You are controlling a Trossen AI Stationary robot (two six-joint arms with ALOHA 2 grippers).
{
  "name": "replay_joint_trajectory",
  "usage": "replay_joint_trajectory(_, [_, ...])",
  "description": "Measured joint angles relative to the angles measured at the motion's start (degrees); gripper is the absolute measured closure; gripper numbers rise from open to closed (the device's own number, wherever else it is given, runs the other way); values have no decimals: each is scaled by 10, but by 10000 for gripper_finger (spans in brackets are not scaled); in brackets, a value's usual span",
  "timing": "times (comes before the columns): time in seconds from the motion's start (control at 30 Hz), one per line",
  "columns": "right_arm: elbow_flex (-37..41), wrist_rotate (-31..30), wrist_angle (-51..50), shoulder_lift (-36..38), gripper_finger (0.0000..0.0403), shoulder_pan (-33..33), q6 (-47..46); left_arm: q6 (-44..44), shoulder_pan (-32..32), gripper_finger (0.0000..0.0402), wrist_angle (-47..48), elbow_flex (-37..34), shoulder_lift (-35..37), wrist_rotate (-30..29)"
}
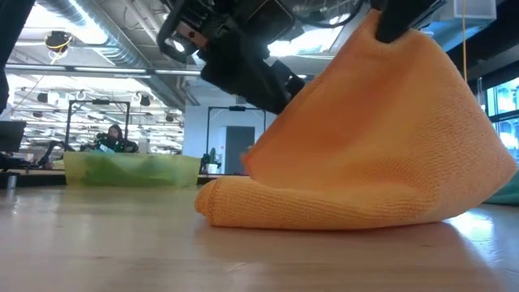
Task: Fold microfiber towels
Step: Fold the orange towel
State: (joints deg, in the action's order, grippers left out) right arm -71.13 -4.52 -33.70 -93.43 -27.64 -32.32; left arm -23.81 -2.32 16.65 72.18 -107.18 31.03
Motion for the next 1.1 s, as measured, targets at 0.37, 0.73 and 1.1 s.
replay_joint_trajectory(0.37, [0,-4,-1,0,400,0,7,-46,-12,281,18,-2,0,-109])
replay_joint_trajectory(0.73, [-17,-10,-7,0,401,0,29,-47,-24,282,24,-2,-1,-130])
replay_joint_trajectory(1.1, [-17,-14,-16,0,401,0,20,55,-61,391,102,-2,0,-196])
